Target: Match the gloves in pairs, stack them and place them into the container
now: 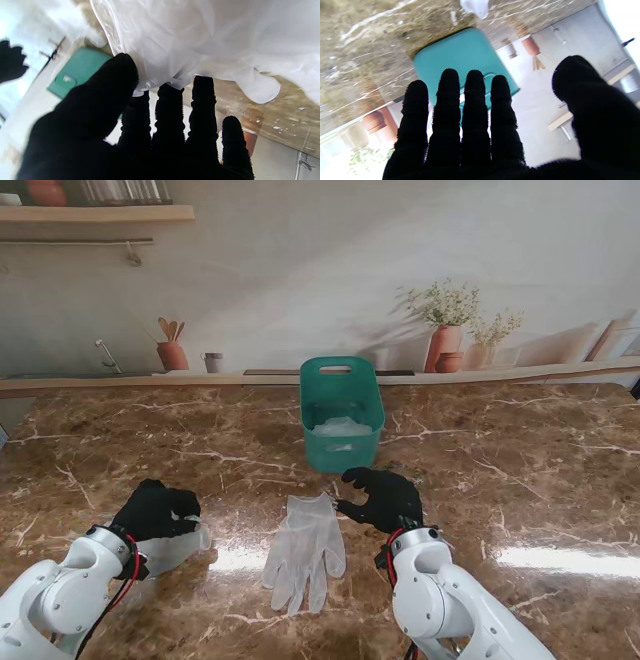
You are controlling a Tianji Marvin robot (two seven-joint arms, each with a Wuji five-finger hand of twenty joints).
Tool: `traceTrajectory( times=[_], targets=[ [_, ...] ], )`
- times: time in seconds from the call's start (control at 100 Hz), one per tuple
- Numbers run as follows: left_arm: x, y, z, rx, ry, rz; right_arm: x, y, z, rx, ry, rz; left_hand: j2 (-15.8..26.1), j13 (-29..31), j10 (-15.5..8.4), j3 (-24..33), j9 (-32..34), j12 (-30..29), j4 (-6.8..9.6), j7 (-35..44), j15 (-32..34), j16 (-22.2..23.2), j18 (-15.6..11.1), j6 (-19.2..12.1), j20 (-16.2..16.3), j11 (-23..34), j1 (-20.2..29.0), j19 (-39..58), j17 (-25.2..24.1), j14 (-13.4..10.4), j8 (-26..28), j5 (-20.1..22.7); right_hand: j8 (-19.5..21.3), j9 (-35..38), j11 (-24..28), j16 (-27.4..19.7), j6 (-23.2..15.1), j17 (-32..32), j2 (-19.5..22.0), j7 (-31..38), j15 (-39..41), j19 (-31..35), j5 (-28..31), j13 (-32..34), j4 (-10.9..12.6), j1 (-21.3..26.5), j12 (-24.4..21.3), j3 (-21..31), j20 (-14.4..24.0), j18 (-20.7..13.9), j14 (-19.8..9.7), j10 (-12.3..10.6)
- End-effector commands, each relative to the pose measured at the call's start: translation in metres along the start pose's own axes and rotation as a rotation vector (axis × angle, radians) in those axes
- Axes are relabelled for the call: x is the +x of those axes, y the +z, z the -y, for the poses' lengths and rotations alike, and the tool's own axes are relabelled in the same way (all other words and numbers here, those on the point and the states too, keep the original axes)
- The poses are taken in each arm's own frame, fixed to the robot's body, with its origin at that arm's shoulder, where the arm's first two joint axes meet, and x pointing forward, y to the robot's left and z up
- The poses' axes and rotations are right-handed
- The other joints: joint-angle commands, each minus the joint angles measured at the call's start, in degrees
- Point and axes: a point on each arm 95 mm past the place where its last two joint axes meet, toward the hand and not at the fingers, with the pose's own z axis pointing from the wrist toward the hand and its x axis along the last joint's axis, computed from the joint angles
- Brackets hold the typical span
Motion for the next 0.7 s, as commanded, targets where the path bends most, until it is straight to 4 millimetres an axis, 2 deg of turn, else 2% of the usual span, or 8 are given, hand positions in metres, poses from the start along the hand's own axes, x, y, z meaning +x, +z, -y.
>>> traceTrajectory(
  times=[0.0,0.2,0.29,0.35,0.54,0.69],
  targets=[
    [0.024,0.002,-0.001,0.042,-0.038,-0.047,0.009,-0.009,0.009,0.058,0.019,-0.03,-1.2,1.5,0.6,1.6,3.6,1.0,-1.07,0.0,1.9,1.1,0.9,0.6,-0.3,1.9,-0.1,1.8,-0.8,0.5,0.7,1.9,0.0,1.2,0.7,2.0,-0.5,0.5,-1.6,0.8,1.9,2.9,1.3,2.0,-0.2,-1.5,1.3,0.2,2.2,-0.2,-0.5,-1.0],
    [0.051,0.001,0.009,0.108,-0.191,-0.059,0.023,-0.011,0.018,0.104,0.043,-0.091,-1.5,1.7,0.6,1.2,4.2,0.2,-1.1,-0.4,2.2,1.6,1.4,1.2,0.0,1.4,0.3,2.9,-1.0,0.6,0.3,2.7,-0.1,1.2,0.6,3.7,0.3,1.0,-3.7,0.3,4.0,4.2,0.5,2.4,-0.3,-0.2,2.2,1.0,3.4,-0.1,-0.9,-1.2],
    [0.057,0.0,0.014,0.106,-0.217,-0.086,0.025,-0.01,0.019,0.078,0.054,-0.106,-1.2,1.5,0.6,1.0,4.1,0.2,-1.1,-0.6,2.0,1.6,1.4,1.0,-0.1,1.2,0.4,2.8,-1.1,0.5,0.3,2.5,0.3,1.6,1.1,4.2,0.2,1.3,-4.4,0.8,4.6,4.4,0.9,2.8,-0.5,0.8,3.0,4.9,3.7,0.0,-1.0,-1.2],
    [0.062,-0.002,0.016,0.114,-0.235,-0.093,0.025,-0.01,0.018,0.062,0.053,-0.113,-1.2,1.6,0.6,0.8,4.2,0.3,-1.08,-0.6,2.0,1.6,1.4,1.2,-0.1,1.2,0.5,2.8,-1.1,0.6,0.4,2.6,0.4,1.7,1.2,4.3,0.1,1.4,-4.5,0.9,4.7,4.5,1.0,3.0,-0.7,0.5,3.1,5.6,3.7,0.1,-1.0,-1.2],
    [0.077,-0.003,0.022,0.143,-0.269,-0.107,0.028,-0.016,0.016,0.065,0.073,-0.141,-1.2,1.6,0.8,0.2,4.2,0.3,-1.01,-1.0,1.9,1.8,1.6,1.5,-0.3,1.1,0.8,2.7,-1.1,0.8,0.7,2.6,0.5,1.1,1.0,4.0,0.4,0.4,-6.2,0.8,4.1,3.8,0.6,1.9,-1.5,-1.6,3.2,4.3,3.5,0.1,-0.9,-1.3],
    [0.094,-0.004,0.023,0.174,-0.304,-0.109,0.036,-0.023,0.017,0.062,0.073,-0.183,-1.4,1.6,1.0,-0.3,4.5,0.1,-0.98,-1.2,2.1,1.9,1.6,1.7,-0.4,1.1,1.1,2.7,-1.1,0.9,0.7,2.9,1.1,-4.1,-0.4,3.5,2.7,-3.0,-12.3,-1.4,1.1,0.2,-4.2,-3.0,-3.8,-6.9,3.6,8.1,3.5,-0.7,-1.1,-1.3]
  ],
)
